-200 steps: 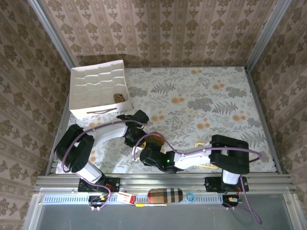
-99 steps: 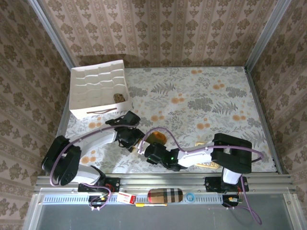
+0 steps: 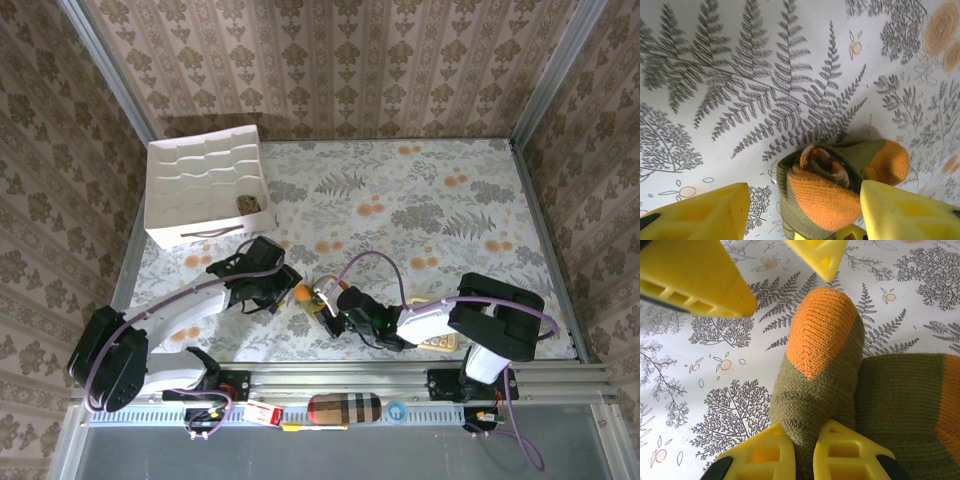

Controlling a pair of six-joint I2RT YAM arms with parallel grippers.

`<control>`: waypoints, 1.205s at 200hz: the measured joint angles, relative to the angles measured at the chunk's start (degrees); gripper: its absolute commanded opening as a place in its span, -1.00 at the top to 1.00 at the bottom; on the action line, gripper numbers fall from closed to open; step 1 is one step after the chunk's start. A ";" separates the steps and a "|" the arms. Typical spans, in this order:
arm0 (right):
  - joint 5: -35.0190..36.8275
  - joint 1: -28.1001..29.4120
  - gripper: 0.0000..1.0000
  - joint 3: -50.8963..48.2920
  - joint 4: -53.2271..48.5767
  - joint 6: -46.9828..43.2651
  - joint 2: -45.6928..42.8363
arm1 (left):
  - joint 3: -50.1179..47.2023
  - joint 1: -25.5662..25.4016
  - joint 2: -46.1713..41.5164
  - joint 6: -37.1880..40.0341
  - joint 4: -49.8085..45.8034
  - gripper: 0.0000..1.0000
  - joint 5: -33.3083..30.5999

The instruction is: Roll the socks

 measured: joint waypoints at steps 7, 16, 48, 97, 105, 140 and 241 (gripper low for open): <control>-0.70 -0.35 1.00 -0.37 0.68 0.81 0.04 | -0.26 -0.63 0.02 0.04 0.79 -0.19 0.04; -1.20 -0.74 1.00 -0.81 1.51 1.97 0.09 | -0.63 -1.46 0.02 0.04 1.97 -0.19 0.04; -2.91 -1.81 1.00 -2.25 4.26 5.77 0.37 | -0.83 -3.37 2.14 0.09 4.83 -0.20 0.09; -5.57 -3.72 1.00 -3.69 6.95 10.38 0.68 | -1.16 -4.70 6.23 0.35 9.57 -0.20 0.31; -5.88 -3.93 1.00 -3.82 7.10 10.86 0.72 | -1.14 -4.81 7.23 0.52 10.45 -0.18 0.59; -7.19 -4.74 1.00 -4.13 8.35 12.61 1.44 | -0.83 -5.46 12.28 1.38 13.35 -0.15 1.18; -11.69 -8.07 0.84 -3.21 7.69 14.88 2.29 | 4.02 -5.79 17.14 4.46 10.84 1.00 1.14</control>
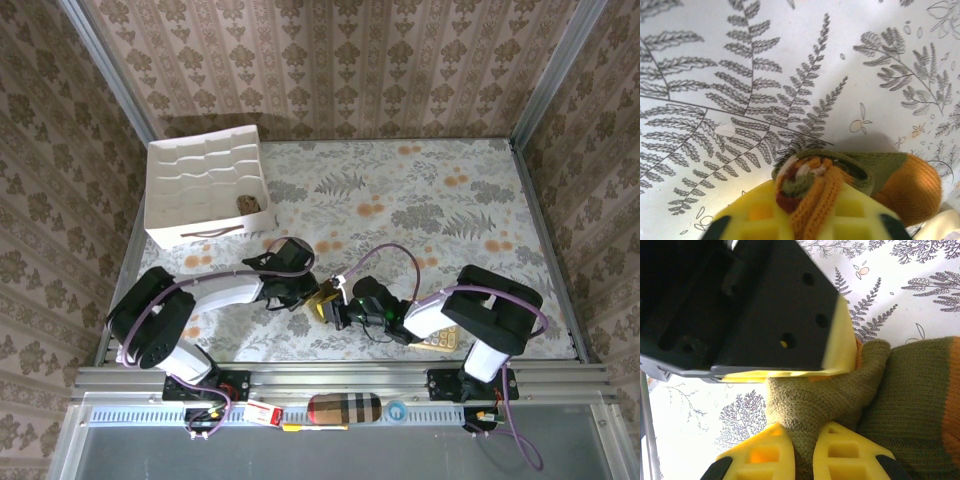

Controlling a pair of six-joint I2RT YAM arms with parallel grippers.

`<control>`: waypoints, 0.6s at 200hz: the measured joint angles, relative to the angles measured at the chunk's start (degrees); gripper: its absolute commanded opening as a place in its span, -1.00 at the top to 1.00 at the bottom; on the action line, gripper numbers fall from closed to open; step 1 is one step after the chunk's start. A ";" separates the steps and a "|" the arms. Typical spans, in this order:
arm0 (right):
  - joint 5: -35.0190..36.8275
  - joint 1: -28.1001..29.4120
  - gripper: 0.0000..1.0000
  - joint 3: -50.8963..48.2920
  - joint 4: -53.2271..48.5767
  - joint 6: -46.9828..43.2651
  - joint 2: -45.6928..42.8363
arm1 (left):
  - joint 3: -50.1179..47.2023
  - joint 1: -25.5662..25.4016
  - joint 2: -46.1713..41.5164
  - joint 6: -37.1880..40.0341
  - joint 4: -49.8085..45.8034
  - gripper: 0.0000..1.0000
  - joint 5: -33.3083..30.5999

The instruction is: Roll the socks

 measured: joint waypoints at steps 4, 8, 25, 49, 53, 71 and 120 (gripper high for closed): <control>-0.04 0.00 0.78 0.28 -0.70 -0.35 -0.22 | 0.11 0.11 0.00 0.00 -0.35 1.00 0.00; -0.09 -0.02 0.70 0.66 -1.60 -0.74 -0.44 | 0.24 0.17 0.00 0.13 -0.63 1.00 0.02; -0.20 0.00 0.33 2.69 -6.43 -4.07 -1.70 | 0.79 0.96 -0.22 0.07 -2.40 1.00 0.44; 1.64 1.57 0.03 5.90 -15.26 -11.37 -4.44 | 0.61 2.36 -2.10 -0.70 -6.88 1.00 0.37; 2.69 2.25 0.00 6.08 -16.74 -13.16 -5.38 | 0.61 2.62 -2.49 -0.81 -8.09 1.00 0.24; 9.18 6.73 -0.09 6.08 -22.99 -19.23 -10.84 | 1.57 3.41 -3.34 -0.90 -14.05 1.00 -0.83; 28.79 20.81 -0.18 10.08 -31.21 -27.78 -12.57 | 9.51 2.64 2.34 0.37 -25.81 1.00 -2.47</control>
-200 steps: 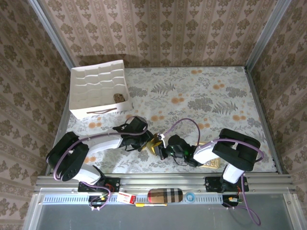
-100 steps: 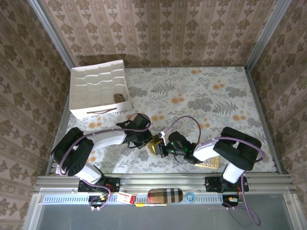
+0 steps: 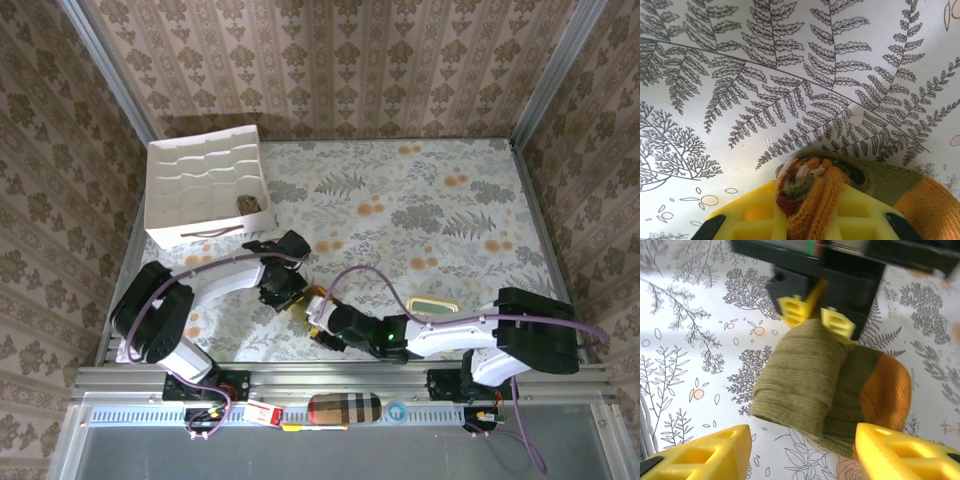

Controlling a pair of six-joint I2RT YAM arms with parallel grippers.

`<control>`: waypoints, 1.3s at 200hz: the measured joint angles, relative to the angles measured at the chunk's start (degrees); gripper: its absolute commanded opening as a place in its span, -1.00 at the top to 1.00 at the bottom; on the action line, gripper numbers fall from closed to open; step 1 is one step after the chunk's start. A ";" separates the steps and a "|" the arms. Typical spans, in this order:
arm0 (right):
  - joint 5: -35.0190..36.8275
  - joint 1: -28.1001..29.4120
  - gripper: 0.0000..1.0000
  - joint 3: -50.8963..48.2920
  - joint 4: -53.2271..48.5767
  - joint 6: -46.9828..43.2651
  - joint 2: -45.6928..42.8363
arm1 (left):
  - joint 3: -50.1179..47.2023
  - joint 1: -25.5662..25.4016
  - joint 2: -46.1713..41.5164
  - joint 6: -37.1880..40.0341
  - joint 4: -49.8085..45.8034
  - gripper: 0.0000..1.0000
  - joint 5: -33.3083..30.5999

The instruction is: Roll the socks

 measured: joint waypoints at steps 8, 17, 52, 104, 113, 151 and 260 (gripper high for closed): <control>2.62 1.38 -0.19 1.68 -0.61 -0.87 1.77 | 1.05 -0.15 0.87 0.20 -1.16 1.00 -0.24; 5.01 2.47 -0.19 3.63 -0.85 -1.86 3.91 | 1.95 -0.37 1.66 0.39 -2.10 1.00 -0.37; 10.25 2.97 -0.19 9.60 -1.66 -3.80 9.38 | 3.52 -0.46 3.15 0.63 -3.74 1.00 -0.42; 13.64 2.56 0.67 14.01 -3.91 -3.02 18.82 | 3.50 -0.42 3.08 1.29 -3.72 1.00 -0.09; 13.79 2.54 0.86 14.25 -4.35 -2.10 18.78 | 3.28 -0.39 2.91 1.49 -3.50 1.00 -0.09; 12.50 2.29 1.00 13.11 -5.16 1.53 16.57 | 0.94 0.33 0.68 1.75 -0.96 0.44 1.09; -11.50 -8.22 1.00 -7.85 20.96 16.81 7.85 | -10.32 1.73 -14.05 1.66 12.79 -0.31 2.80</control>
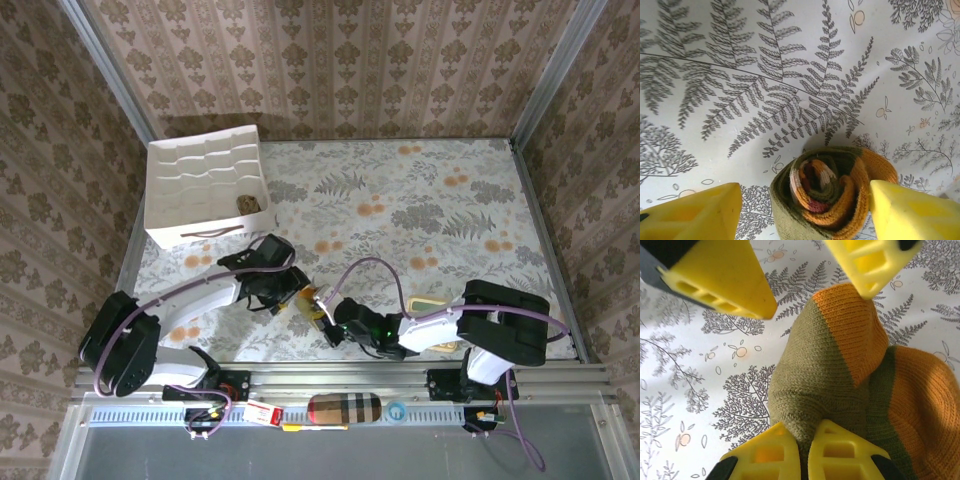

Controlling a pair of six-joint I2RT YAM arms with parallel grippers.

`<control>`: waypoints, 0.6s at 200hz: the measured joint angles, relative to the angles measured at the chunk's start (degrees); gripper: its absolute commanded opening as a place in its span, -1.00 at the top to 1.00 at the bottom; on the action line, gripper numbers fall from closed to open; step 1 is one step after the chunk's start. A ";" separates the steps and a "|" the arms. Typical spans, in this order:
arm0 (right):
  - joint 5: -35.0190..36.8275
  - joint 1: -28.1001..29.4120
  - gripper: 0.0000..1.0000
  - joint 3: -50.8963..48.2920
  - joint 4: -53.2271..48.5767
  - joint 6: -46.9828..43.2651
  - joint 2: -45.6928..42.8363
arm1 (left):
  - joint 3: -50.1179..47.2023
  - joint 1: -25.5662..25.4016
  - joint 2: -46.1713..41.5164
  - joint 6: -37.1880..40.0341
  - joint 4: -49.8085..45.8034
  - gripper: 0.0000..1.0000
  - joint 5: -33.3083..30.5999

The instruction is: Roll the socks

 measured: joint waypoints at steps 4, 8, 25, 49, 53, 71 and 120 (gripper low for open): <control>-0.76 -0.39 1.00 -0.50 1.05 0.59 0.02 | -0.35 -0.22 0.00 -0.02 0.61 -0.30 0.26; -1.31 -0.72 1.00 -0.96 1.90 1.05 0.07 | -0.63 -0.50 0.00 -0.02 1.07 -0.29 0.44; -3.56 -1.88 1.00 -2.54 5.38 3.08 0.46 | -1.55 -2.14 0.09 -0.22 2.89 -0.26 1.33; -5.60 -3.13 1.00 -3.87 8.92 5.70 1.38 | -1.68 -4.00 1.51 -0.28 5.14 -0.25 1.99; -5.92 -3.30 1.00 -4.07 9.53 6.16 1.55 | -1.68 -4.22 1.92 -0.31 5.57 -0.24 2.10; -7.13 -4.20 1.00 -4.74 11.61 8.37 2.16 | -1.68 -4.87 4.09 -0.42 7.04 -0.12 2.69; -10.10 -6.21 0.88 -5.70 14.51 12.55 2.93 | 0.52 -5.14 9.55 -1.14 7.52 0.96 3.26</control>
